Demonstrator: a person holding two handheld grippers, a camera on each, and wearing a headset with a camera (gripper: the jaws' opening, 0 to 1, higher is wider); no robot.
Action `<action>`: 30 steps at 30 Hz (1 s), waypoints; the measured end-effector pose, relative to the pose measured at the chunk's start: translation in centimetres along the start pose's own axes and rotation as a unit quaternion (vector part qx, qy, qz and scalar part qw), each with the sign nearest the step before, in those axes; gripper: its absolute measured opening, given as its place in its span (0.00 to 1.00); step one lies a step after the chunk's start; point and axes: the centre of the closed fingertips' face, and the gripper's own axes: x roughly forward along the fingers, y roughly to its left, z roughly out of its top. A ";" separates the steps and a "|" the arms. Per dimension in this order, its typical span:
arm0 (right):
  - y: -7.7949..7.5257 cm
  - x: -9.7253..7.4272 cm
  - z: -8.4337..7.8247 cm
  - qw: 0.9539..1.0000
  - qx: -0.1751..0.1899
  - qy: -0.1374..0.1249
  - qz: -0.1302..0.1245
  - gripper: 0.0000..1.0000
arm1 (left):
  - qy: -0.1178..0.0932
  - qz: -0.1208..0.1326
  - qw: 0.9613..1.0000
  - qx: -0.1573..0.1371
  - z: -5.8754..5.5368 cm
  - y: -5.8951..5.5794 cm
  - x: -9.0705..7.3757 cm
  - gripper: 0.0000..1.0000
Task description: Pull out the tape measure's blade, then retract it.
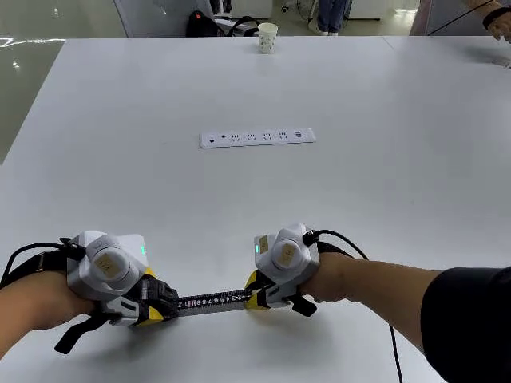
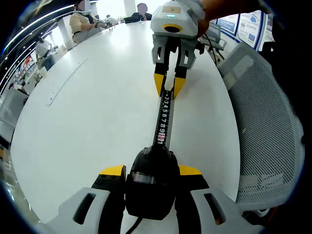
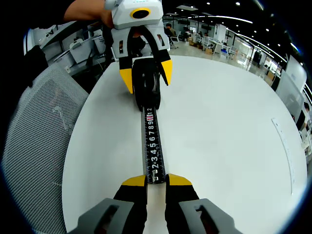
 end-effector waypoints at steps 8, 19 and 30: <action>-0.1 -0.1 -0.3 1.000 0.000 0.002 0.000 0.09 | 0.000 0.000 1.000 0.000 0.0 0.0 0.0 0.34; -0.1 -0.3 -0.7 1.000 0.001 0.005 0.001 0.09 | 0.000 -0.001 1.000 0.000 0.0 0.0 0.0 0.34; -0.2 -0.6 -1.1 1.000 -0.001 0.009 0.002 0.09 | 0.001 0.001 1.000 -0.001 0.0 0.0 0.0 0.34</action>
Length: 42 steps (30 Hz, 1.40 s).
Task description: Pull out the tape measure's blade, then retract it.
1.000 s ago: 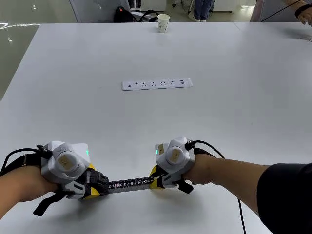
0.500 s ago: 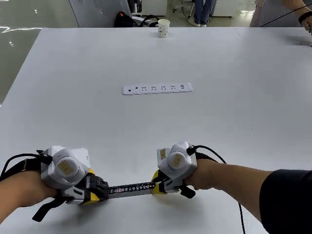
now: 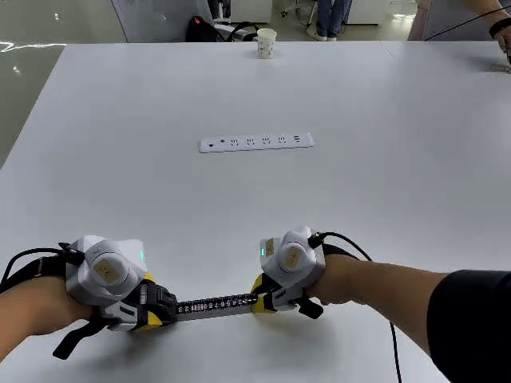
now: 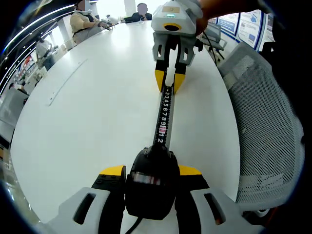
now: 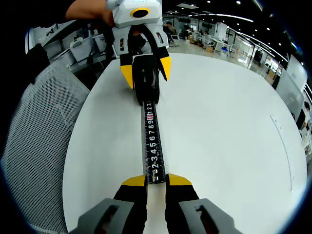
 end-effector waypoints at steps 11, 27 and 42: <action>0.0 -0.4 -0.5 1.000 0.003 0.003 0.001 0.09 | 0.001 0.001 1.000 0.000 0.0 0.1 0.0 0.34; -0.1 -0.9 -1.3 1.000 0.004 0.007 0.002 0.09 | 0.002 0.001 1.000 -0.002 0.0 0.1 0.1 0.34; -0.1 -1.3 -1.8 1.000 0.008 0.009 0.000 0.09 | 0.002 0.002 1.000 0.000 0.0 0.0 0.0 0.34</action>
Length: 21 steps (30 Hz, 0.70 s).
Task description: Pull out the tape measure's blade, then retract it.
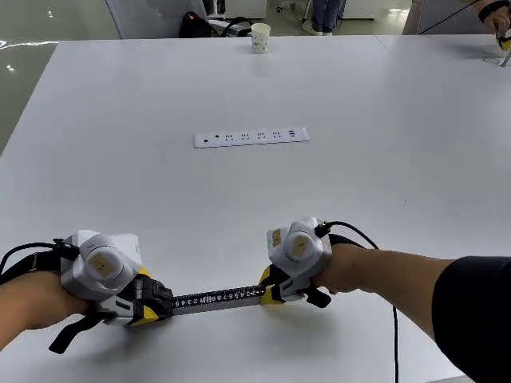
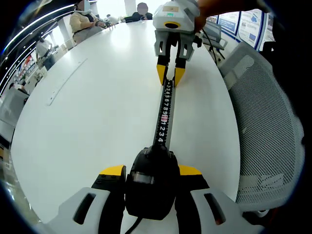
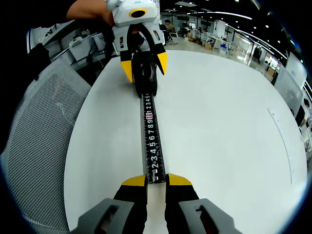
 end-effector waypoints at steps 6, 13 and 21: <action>-0.1 -0.1 -0.3 1.000 0.000 0.002 -0.001 0.09 | 0.000 0.000 1.000 0.002 0.0 0.0 0.0 0.34; -0.1 -0.3 -0.5 1.000 0.002 0.000 0.000 0.09 | 0.000 0.000 1.000 0.002 0.0 -0.1 0.0 0.34; -0.1 -0.5 -0.8 1.000 0.005 0.000 0.000 0.09 | 0.000 0.000 1.000 0.001 0.0 0.0 0.0 0.34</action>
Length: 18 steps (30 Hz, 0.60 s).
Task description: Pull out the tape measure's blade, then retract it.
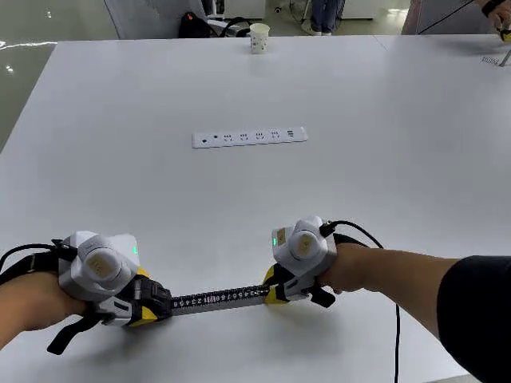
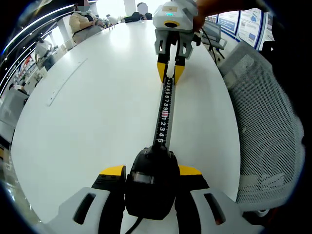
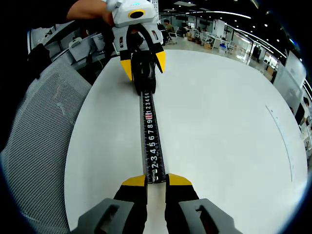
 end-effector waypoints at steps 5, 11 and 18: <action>0.0 -0.2 -0.2 1.000 0.002 0.001 0.000 0.09 | 0.001 0.000 1.000 0.000 0.0 0.0 0.0 0.34; 0.0 -0.3 -0.4 1.000 0.004 0.002 0.000 0.09 | 0.001 0.001 1.000 0.000 0.0 0.0 0.0 0.34; 0.0 -0.7 -0.9 1.000 0.009 0.003 -0.002 0.09 | 0.001 0.001 1.000 0.000 0.0 0.0 0.1 0.34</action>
